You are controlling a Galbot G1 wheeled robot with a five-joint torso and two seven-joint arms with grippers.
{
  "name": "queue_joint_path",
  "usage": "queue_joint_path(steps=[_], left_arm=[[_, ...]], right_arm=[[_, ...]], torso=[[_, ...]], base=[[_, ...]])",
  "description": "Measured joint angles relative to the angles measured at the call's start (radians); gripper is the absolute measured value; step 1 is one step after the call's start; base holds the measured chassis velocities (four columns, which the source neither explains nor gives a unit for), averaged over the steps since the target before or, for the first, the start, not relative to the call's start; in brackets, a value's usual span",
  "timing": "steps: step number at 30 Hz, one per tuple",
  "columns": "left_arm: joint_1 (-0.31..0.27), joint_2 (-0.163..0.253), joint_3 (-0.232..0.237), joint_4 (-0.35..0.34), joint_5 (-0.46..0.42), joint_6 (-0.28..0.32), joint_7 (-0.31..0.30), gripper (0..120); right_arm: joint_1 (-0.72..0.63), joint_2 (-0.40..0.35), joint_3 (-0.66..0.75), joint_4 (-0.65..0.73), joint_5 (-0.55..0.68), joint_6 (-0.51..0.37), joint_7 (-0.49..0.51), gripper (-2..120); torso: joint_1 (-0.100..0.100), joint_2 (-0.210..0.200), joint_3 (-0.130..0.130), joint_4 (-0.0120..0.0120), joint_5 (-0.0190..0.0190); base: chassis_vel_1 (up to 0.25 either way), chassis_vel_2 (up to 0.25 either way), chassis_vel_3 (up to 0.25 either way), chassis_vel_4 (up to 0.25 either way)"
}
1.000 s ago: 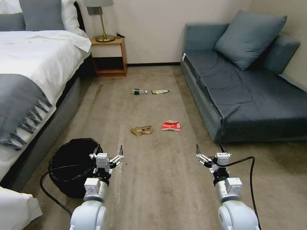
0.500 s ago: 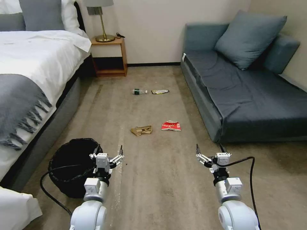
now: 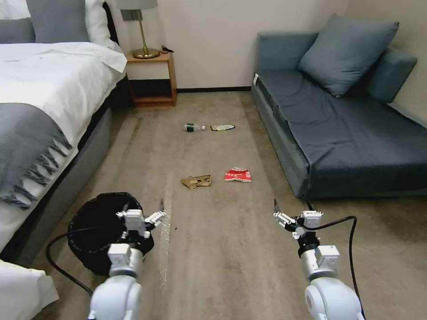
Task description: Pick up the trash bin, then pick up the garbage on the floor and place it into the trash bin.
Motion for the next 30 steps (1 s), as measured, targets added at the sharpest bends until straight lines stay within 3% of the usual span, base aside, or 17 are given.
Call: queue_joint_path(steps=[25, 30], left_arm=[[-0.123, 0.270, -0.256, -0.161, -0.634, 0.295, -0.295, 100], [-0.129, 0.284, -0.269, -0.169, -0.667, 0.311, -0.311, 100]], right_arm=[[0.088, -0.305, -0.074, 0.186, 0.516, -0.217, 0.223, 100], [0.110, -0.382, -0.092, 0.227, 0.648, -0.264, 0.277, 100]], torso=[[0.000, 0.000, 0.000, 0.0000, 0.0005], [0.000, 0.000, 0.000, 0.0001, 0.0000]], base=[[0.000, 0.000, 0.000, 0.000], [0.000, 0.000, 0.000, 0.000]])
